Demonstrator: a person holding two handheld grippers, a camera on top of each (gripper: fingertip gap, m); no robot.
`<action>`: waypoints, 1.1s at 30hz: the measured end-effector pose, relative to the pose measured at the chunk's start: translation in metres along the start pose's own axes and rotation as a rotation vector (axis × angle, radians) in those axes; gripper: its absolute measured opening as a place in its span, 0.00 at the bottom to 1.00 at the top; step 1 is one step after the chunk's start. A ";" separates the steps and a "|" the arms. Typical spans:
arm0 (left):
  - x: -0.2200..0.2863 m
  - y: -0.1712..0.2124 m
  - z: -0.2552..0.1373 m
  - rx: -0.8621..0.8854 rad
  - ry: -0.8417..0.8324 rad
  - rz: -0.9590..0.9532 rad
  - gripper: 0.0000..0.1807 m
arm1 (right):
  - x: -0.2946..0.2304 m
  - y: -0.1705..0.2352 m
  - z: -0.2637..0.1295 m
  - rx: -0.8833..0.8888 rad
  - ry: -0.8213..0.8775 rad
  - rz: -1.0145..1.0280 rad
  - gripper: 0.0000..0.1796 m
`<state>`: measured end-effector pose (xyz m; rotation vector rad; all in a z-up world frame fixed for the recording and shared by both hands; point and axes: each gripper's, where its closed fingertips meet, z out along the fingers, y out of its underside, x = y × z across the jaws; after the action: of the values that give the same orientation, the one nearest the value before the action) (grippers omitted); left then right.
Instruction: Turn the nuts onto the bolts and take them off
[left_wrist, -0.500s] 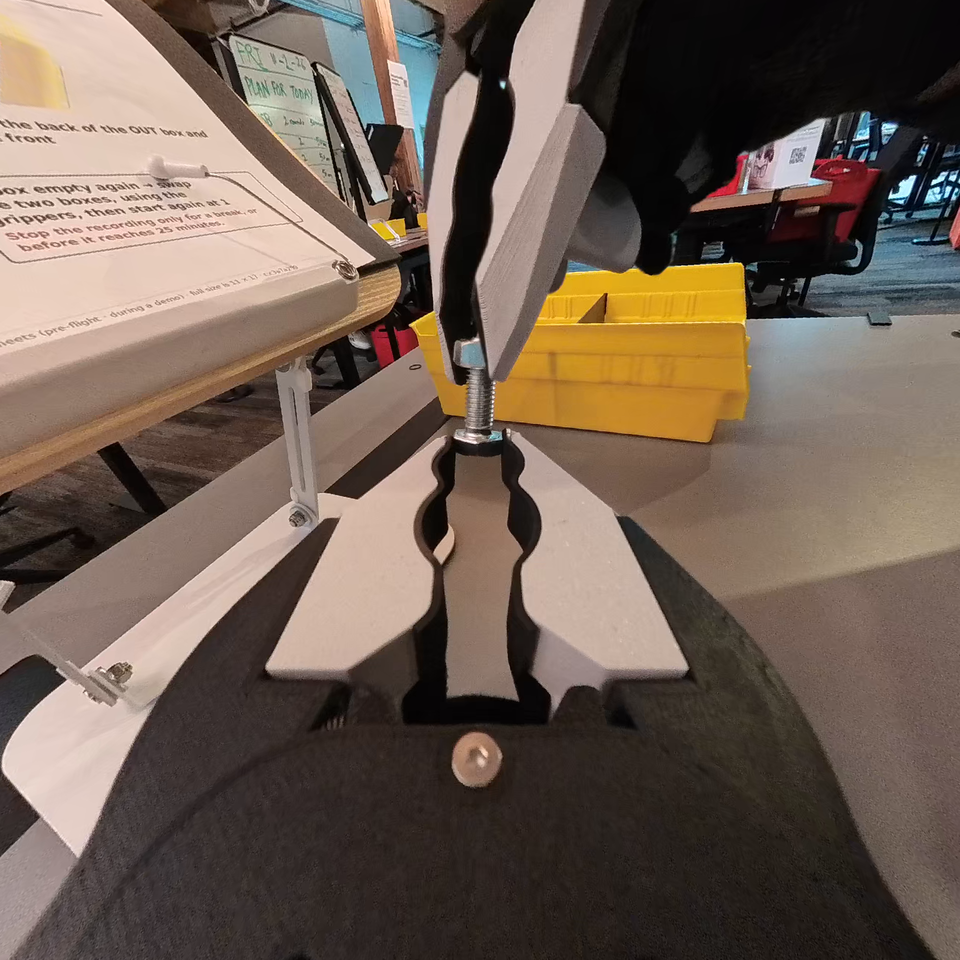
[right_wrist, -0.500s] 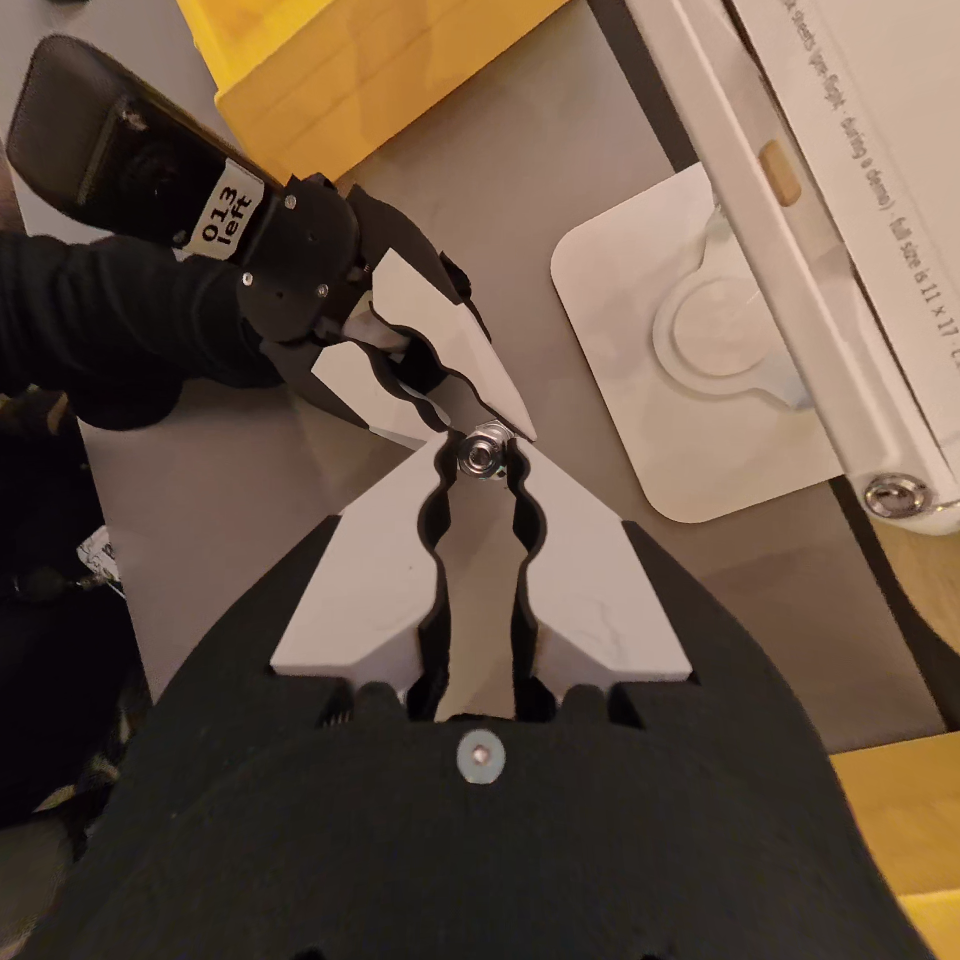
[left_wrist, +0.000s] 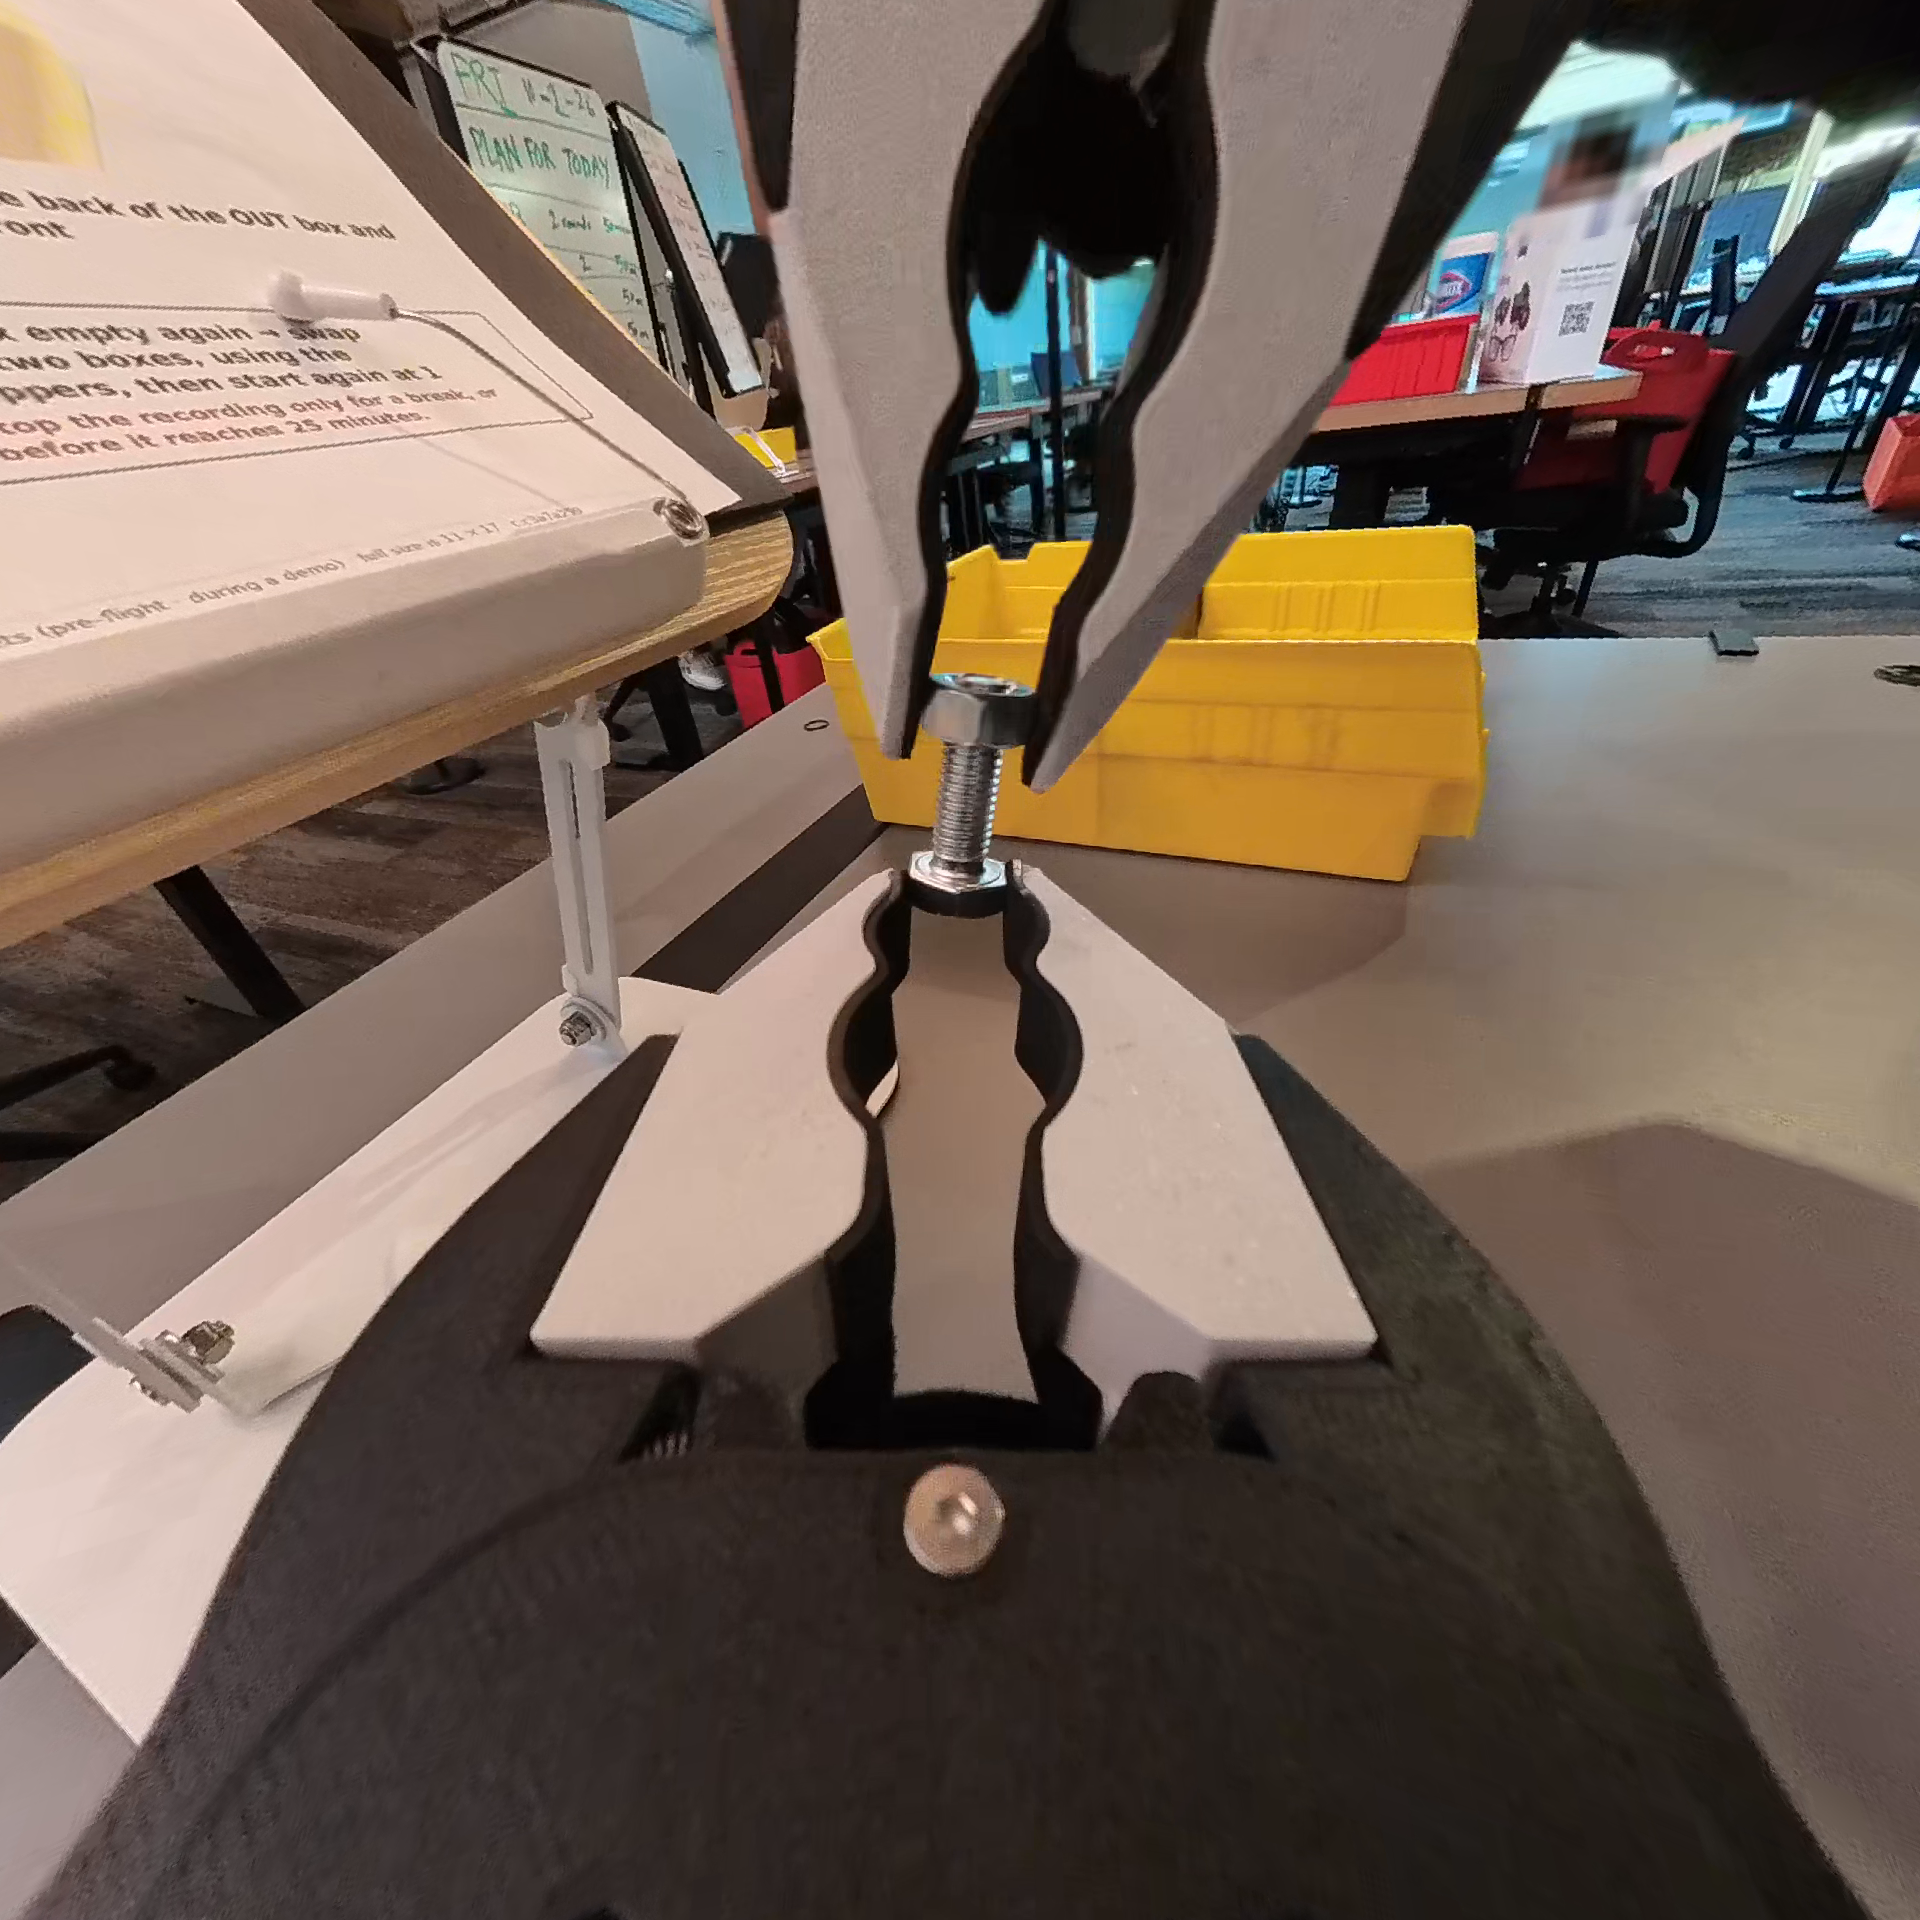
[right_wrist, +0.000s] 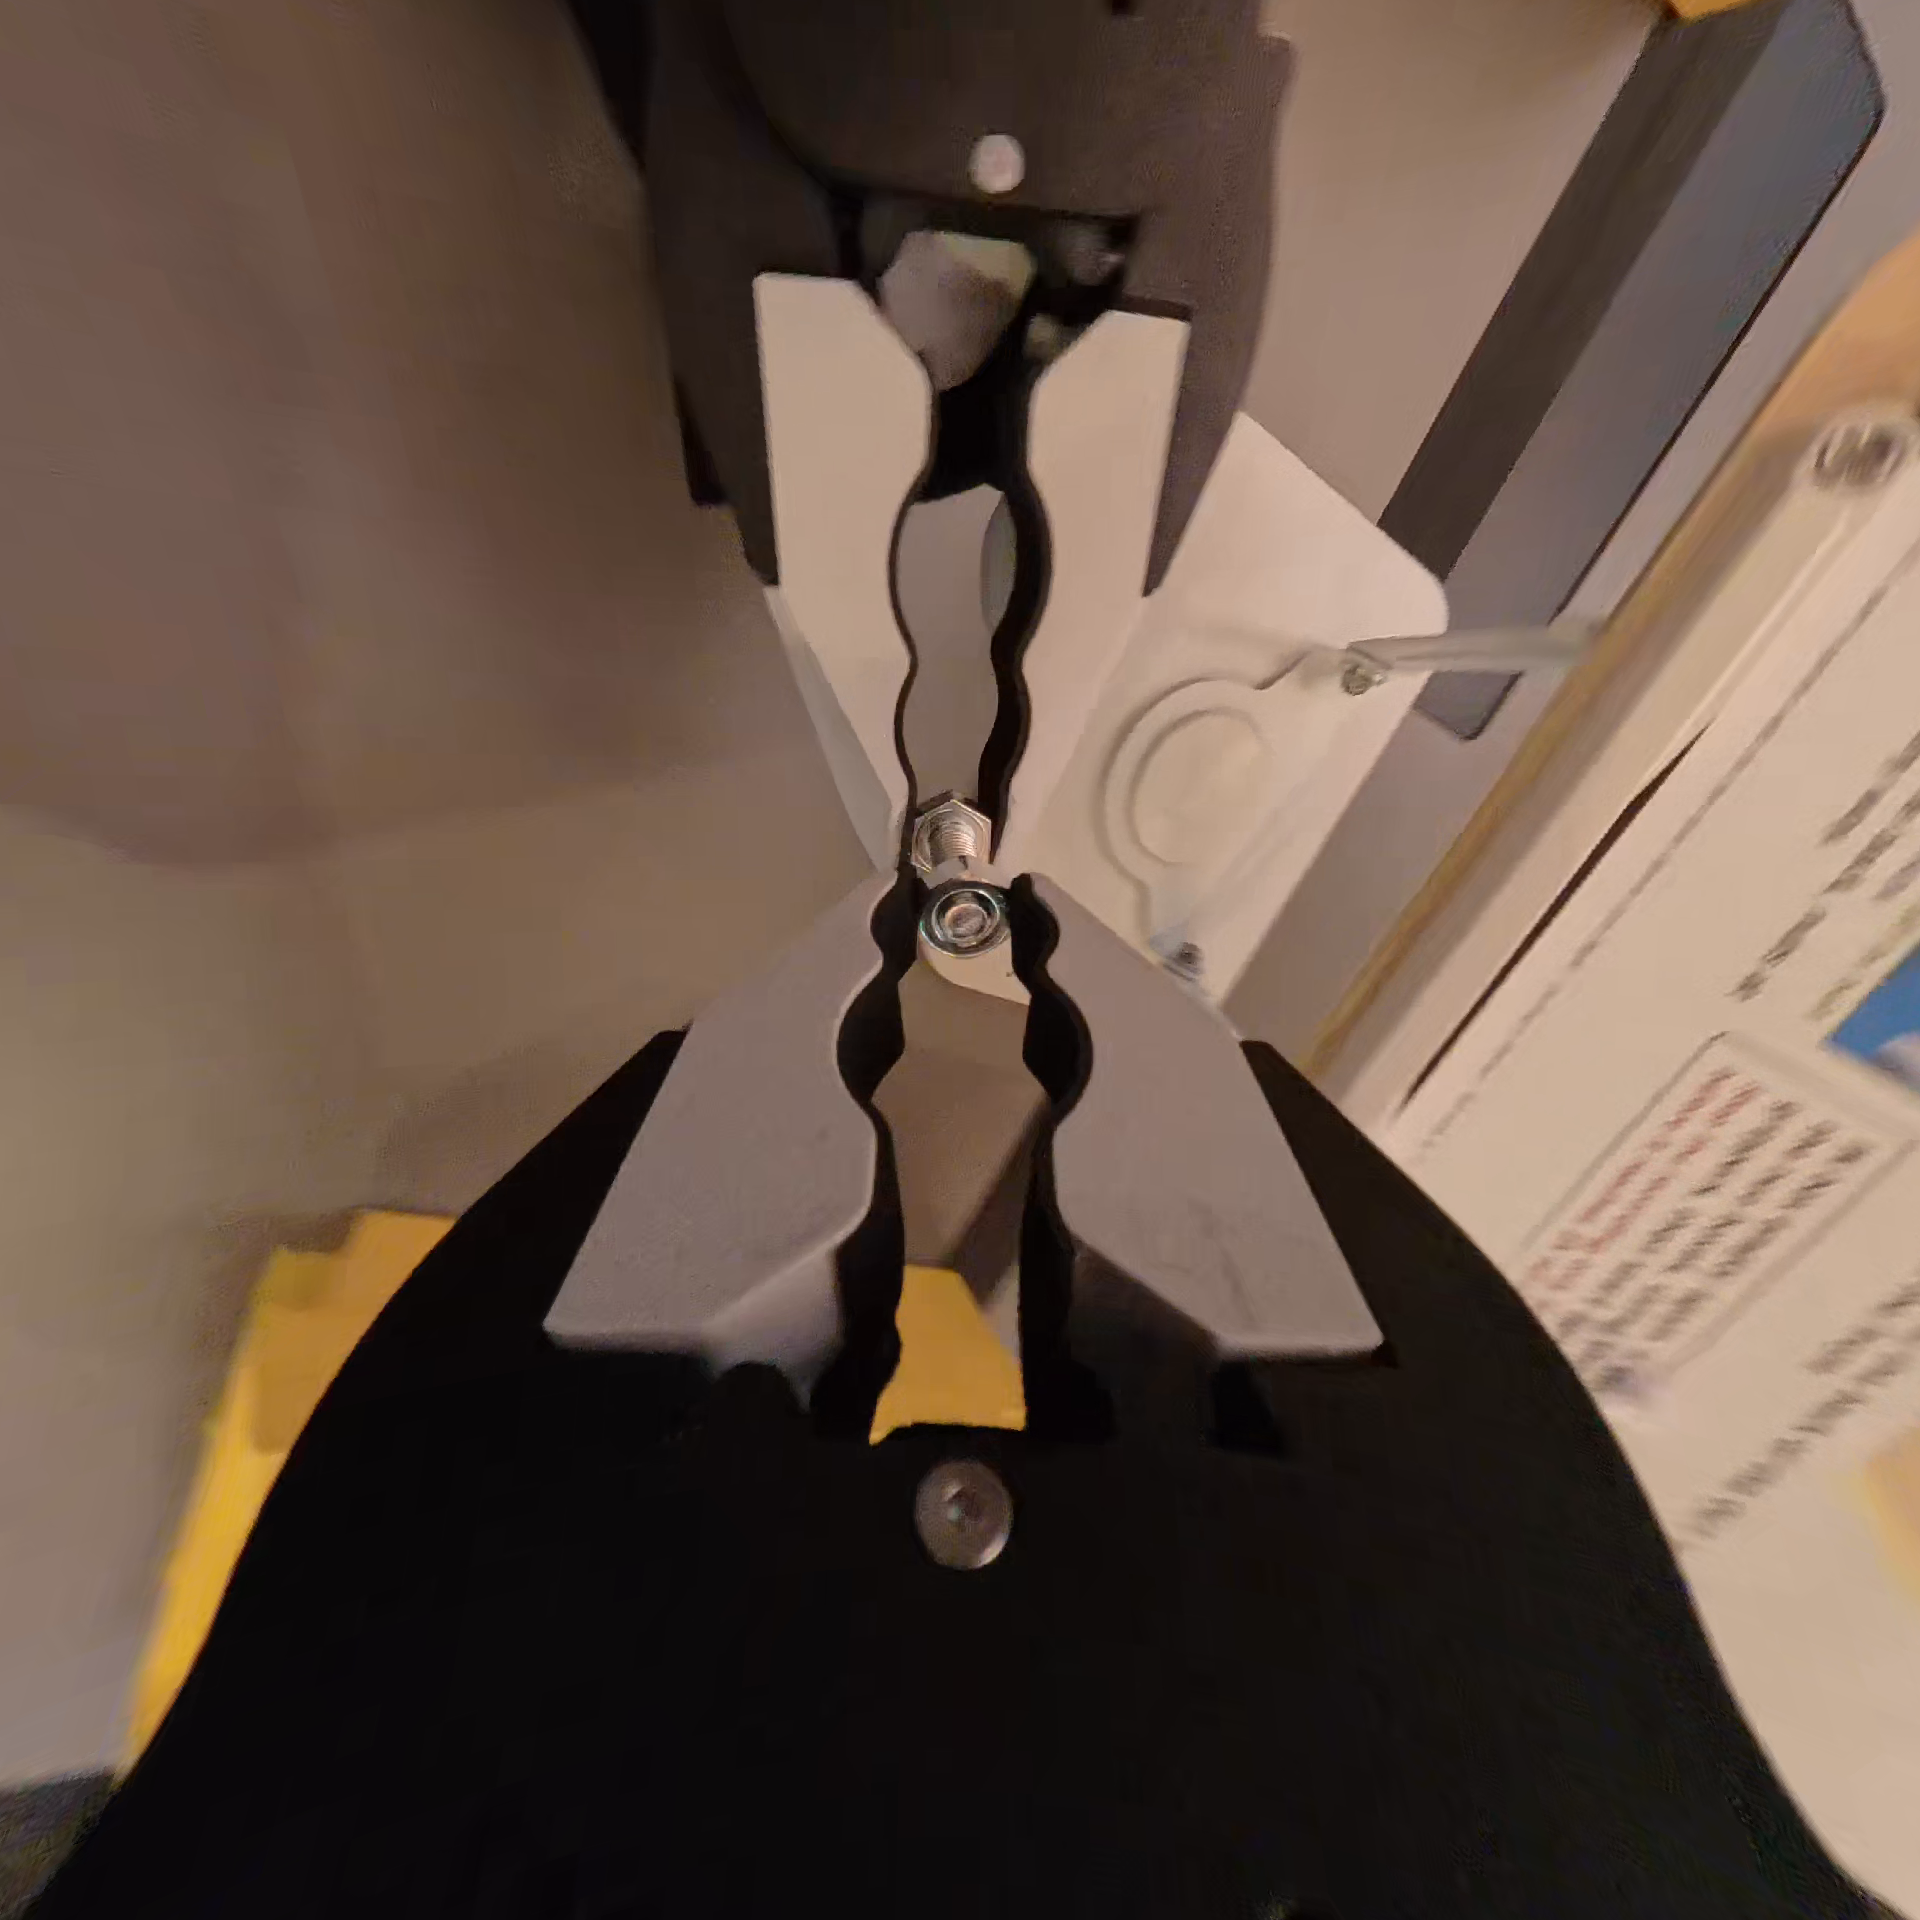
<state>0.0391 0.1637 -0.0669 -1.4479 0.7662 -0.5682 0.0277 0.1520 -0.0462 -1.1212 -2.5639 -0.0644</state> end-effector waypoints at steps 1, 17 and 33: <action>0.000 0.000 0.000 0.002 0.000 -0.002 0.09 | 0.000 0.000 0.000 -0.044 0.031 -0.085 0.09; -0.002 -0.005 -0.003 0.033 0.011 -0.039 0.09 | 0.012 0.005 -0.016 -0.152 0.238 -0.142 0.25; 0.001 -0.006 -0.001 0.032 -0.003 -0.008 0.09 | -0.002 -0.001 -0.005 0.447 -0.239 1.010 0.10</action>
<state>0.0396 0.1620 -0.0607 -1.4229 0.7463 -0.5822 0.0293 0.1490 -0.0417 -2.1183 -1.7303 0.8629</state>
